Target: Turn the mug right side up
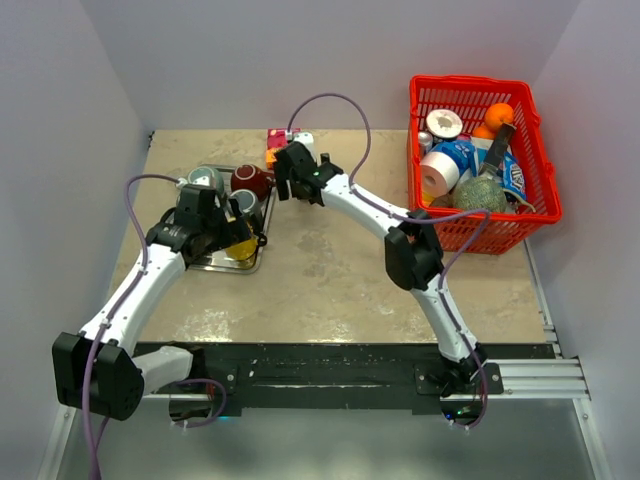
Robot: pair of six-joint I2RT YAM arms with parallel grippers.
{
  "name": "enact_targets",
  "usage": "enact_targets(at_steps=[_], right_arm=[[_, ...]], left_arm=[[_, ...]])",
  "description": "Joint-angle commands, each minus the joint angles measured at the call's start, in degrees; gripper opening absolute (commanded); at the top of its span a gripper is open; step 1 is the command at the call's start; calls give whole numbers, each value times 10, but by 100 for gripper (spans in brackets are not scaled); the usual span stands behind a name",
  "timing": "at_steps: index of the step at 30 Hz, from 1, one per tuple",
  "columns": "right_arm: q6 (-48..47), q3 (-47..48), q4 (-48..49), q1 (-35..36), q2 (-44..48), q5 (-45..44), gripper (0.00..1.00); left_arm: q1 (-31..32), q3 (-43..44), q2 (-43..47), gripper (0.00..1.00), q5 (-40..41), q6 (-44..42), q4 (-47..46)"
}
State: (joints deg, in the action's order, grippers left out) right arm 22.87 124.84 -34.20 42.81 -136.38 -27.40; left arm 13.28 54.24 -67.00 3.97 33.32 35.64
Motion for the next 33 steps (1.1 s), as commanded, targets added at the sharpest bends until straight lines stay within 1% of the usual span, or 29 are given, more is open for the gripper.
enact_targets(at_steps=[1,3,4,6,7,10,11,13,14,16,19,20,21,22,23,24,25,28,33], right_arm=[[-7,-12,8,0,117,0,99],[-12,-49,12,-1,147,6,99],[-13,-63,15,0,185,7,99],[-15,-114,23,-2,224,8,99],[-15,-130,25,-2,259,9,99],[-9,-212,27,-4,309,12,99],[-6,-229,28,-4,341,16,99],[9,-264,33,-5,371,22,99],[16,-296,35,-5,396,27,98],[33,-338,38,-4,420,40,98],[48,-380,45,-5,453,42,98],[48,-385,44,-4,460,41,98],[49,-390,43,-4,470,37,98],[49,-395,41,-4,474,32,98],[48,-398,38,-4,479,31,98],[46,-398,37,-4,488,27,98],[46,-405,37,-5,493,24,98],[44,-419,37,-6,514,21,98],[38,-444,37,-11,540,14,98]], left_arm=[[2,-11,-8,99,-37,-12,-36],[2,-16,-11,99,-37,-8,-43],[2,-19,-13,99,-49,-5,-49],[3,-22,-16,99,-52,2,-56],[3,-25,-17,99,-54,6,-62],[3,-33,-21,99,-55,22,-81],[5,-34,-22,97,-55,26,-89],[7,-39,-24,96,-51,46,-106],[9,-38,-32,94,-50,54,-108],[13,-29,-41,91,-41,88,-105],[37,-16,-59,86,11,154,-89],[43,-12,-68,85,23,172,-85],[50,-2,-73,84,35,207,-73],[64,3,-80,84,62,226,-64],[71,10,-92,83,79,242,-53],[77,25,-99,83,98,289,-24],[87,31,-105,83,130,307,-15],[100,59,-129,82,173,371,13],[104,94,-172,83,201,457,56]])
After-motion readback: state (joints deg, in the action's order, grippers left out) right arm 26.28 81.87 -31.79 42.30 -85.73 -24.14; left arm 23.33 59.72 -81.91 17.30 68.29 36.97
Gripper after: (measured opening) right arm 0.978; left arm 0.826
